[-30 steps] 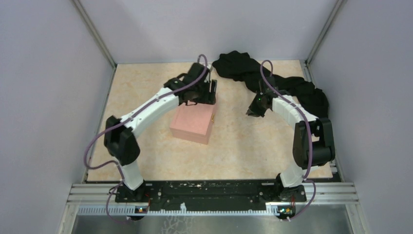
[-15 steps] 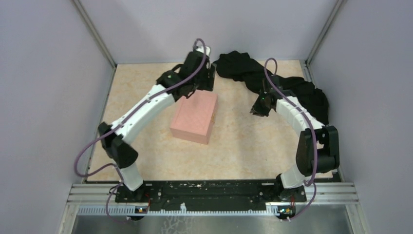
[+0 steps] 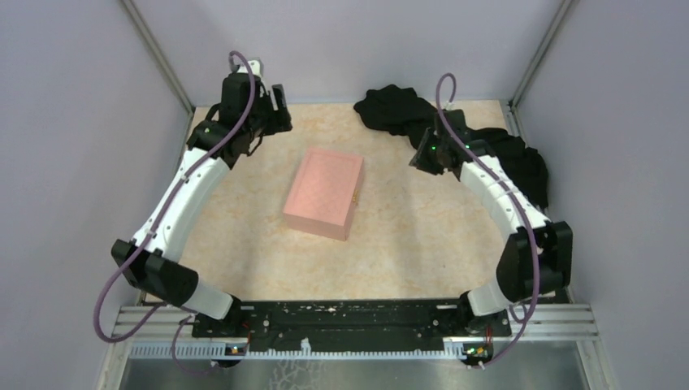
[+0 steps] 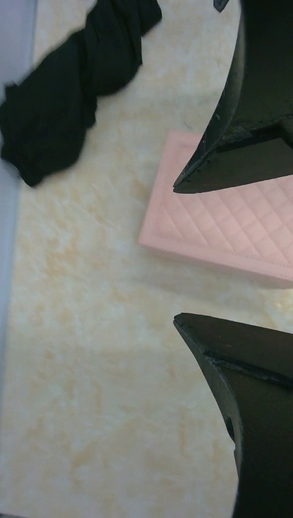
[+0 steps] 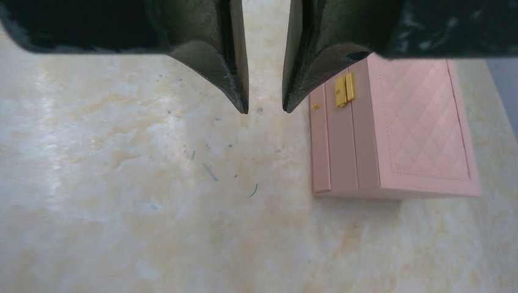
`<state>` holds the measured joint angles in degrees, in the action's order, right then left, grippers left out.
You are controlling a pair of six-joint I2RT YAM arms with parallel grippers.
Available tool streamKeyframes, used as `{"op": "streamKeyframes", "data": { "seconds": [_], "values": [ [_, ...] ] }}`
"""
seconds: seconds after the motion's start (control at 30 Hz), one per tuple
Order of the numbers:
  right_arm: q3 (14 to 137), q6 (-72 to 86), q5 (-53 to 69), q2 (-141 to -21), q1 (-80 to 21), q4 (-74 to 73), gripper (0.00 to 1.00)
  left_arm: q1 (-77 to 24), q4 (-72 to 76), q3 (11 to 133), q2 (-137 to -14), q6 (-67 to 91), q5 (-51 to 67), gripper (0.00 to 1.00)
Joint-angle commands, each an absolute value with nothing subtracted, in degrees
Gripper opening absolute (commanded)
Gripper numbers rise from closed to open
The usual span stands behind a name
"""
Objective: Organize the mixed jewelry
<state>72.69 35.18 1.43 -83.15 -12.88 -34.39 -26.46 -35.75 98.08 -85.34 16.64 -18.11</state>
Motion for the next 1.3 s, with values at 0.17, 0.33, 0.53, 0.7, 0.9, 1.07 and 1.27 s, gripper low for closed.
{"op": "streamKeyframes", "data": {
  "seconds": [0.17,0.33,0.53,0.7,0.9,1.07,1.27],
  "values": [
    [69.88,43.87,13.60,-99.75,-22.23,-22.81,0.01,-15.92,-41.13,86.92,-87.56,23.64,-3.68,0.80],
    [74.96,44.55,16.31,-108.64,-23.74,-19.69,0.00,-15.83,-41.51,85.96,-86.98,23.35,-3.39,0.81],
    [81.90,47.29,18.68,-118.18,-24.17,-18.10,0.00,-15.73,-42.23,85.77,-88.06,22.69,-3.83,0.81],
    [82.84,50.42,23.47,-119.29,-24.17,-13.30,0.00,-15.67,-43.21,86.40,-88.66,22.85,-2.97,0.82],
    [83.75,43.49,17.47,-113.28,-21.71,-22.18,0.03,-15.39,-43.90,89.17,-87.88,22.09,-3.18,0.83],
    [84.94,35.98,7.33,-101.82,-16.03,-32.56,0.25,-15.12,-43.96,94.95,-87.46,21.22,-4.13,0.83],
    [98.18,26.05,-13.21,-92.22,-10.91,-45.96,0.40,-14.68,-44.55,104.05,-88.25,19.92,-8.19,0.85]
  ]
}}
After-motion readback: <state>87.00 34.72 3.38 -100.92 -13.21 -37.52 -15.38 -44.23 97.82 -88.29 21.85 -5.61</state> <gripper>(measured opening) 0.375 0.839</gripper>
